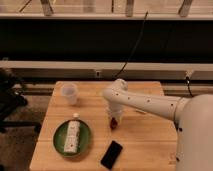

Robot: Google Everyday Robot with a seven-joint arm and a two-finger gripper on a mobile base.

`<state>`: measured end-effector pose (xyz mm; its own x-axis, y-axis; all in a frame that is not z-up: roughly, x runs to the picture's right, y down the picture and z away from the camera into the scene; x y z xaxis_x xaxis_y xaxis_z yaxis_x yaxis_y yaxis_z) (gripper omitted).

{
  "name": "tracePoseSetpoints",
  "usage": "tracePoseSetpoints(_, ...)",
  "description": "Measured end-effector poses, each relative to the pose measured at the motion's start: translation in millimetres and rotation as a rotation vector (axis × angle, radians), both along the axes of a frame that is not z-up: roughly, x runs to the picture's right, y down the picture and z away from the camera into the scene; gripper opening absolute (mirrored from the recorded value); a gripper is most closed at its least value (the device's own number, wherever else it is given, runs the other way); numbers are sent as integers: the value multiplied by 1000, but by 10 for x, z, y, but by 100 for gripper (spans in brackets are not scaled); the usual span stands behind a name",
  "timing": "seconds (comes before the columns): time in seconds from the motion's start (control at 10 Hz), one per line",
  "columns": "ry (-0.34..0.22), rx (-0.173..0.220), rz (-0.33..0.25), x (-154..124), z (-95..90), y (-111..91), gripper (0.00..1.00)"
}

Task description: Drag the pepper across the table

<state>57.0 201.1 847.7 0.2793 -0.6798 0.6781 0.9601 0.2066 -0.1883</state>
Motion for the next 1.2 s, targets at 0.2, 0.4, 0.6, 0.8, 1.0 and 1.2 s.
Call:
tracePoseSetpoints(0.2,-5,-1,-5,15,-53,28,0)
tracePoseSetpoints(0.4,-14,-2,-11,40,-127,67,0)
tracePoseSetpoints(0.6,-21,-2,-13,68,-213,104,0)
tracePoseSetpoints(0.8,-36,1,-12,72,-294,144,0)
tracePoseSetpoints(1.0,-45,9,1,121,-341,176,0)
tracePoseSetpoints(1.2,-39,10,0,185,-295,139,0)
